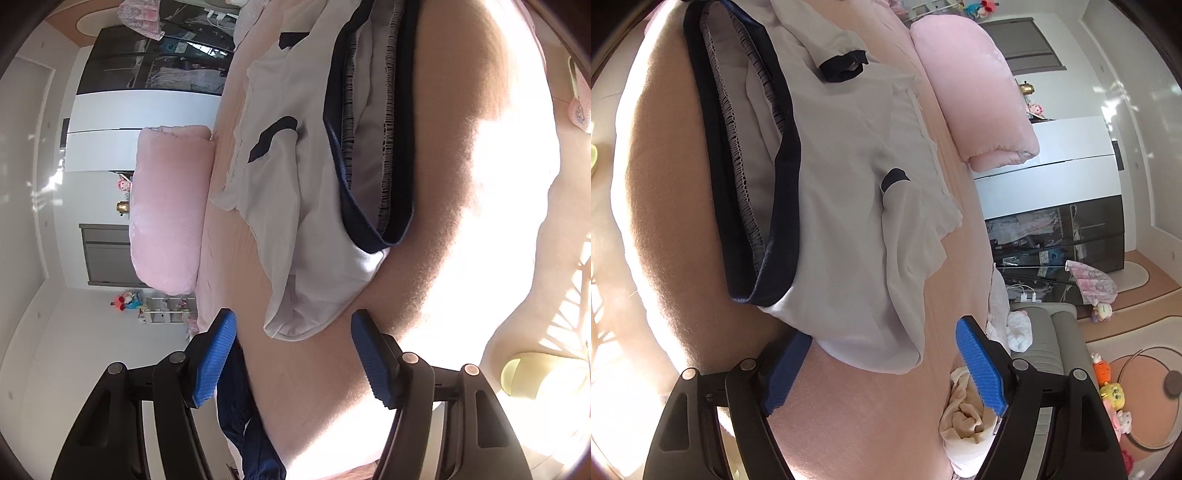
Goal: Fold clothes
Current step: 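Grasp the navy-trimmed hem with both grippers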
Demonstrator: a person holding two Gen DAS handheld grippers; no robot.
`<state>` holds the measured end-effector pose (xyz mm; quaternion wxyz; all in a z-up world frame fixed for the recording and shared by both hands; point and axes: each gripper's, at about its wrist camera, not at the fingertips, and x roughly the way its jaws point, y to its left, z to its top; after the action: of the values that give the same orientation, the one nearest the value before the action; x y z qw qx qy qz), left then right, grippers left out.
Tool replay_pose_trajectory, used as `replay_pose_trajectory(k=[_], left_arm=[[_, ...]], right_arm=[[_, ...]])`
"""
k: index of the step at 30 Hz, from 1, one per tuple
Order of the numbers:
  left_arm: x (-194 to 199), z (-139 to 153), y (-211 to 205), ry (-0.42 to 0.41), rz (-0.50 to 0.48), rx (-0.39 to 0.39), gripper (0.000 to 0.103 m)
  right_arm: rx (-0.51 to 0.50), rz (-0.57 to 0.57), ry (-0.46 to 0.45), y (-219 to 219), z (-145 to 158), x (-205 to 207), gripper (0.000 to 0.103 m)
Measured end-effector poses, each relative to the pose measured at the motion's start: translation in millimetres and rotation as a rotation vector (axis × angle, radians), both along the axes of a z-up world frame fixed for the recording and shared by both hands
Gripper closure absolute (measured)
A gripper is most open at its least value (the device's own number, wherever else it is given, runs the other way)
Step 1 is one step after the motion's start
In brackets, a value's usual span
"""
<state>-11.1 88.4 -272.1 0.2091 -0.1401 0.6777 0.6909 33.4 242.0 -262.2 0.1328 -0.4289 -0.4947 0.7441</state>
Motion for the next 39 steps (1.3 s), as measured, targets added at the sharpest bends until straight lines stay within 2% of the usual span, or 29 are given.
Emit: replay_pose_trajectory(k=[3, 12, 13, 17, 18, 23, 28, 34, 39], left_arm=[[4, 3, 1, -0.032, -0.016, 0.019, 0.040], [4, 2, 38, -0.077, -0.071, 0.067, 0.039], [4, 1, 41, -0.068, -0.079, 0.064, 0.038], [2, -4, 43, 0.061, -0.106, 0.041, 0.015], [1, -5, 41, 0.093, -0.114, 0.033, 0.014], [-7, -17, 27, 0.192, -0.153, -0.035, 0.014], [-21, -22, 26, 0.218, -0.160, -0.040, 0.014], [-23, -5, 42, 0.198, -0.077, 0.076, 0.013], [-18, -9, 45, 0.207, -0.121, 0.075, 0.013]], right_arm=[[0.004, 0.011, 0.001, 1, -1, 2, 0.023], [0.017, 0.043, 0.007, 2, -4, 7, 0.023], [0.018, 0.046, 0.008, 1, -4, 7, 0.023], [0.025, 0.059, 0.013, 0, -5, 8, 0.023], [0.026, 0.062, 0.014, 0, -5, 8, 0.023], [0.034, 0.078, 0.019, -1, -6, 9, 0.022], [0.096, 0.125, 0.050, -9, -11, 12, 0.022], [0.183, 0.184, 0.107, -24, -17, 13, 0.022], [0.188, 0.224, 0.105, -32, -18, 3, 0.022]])
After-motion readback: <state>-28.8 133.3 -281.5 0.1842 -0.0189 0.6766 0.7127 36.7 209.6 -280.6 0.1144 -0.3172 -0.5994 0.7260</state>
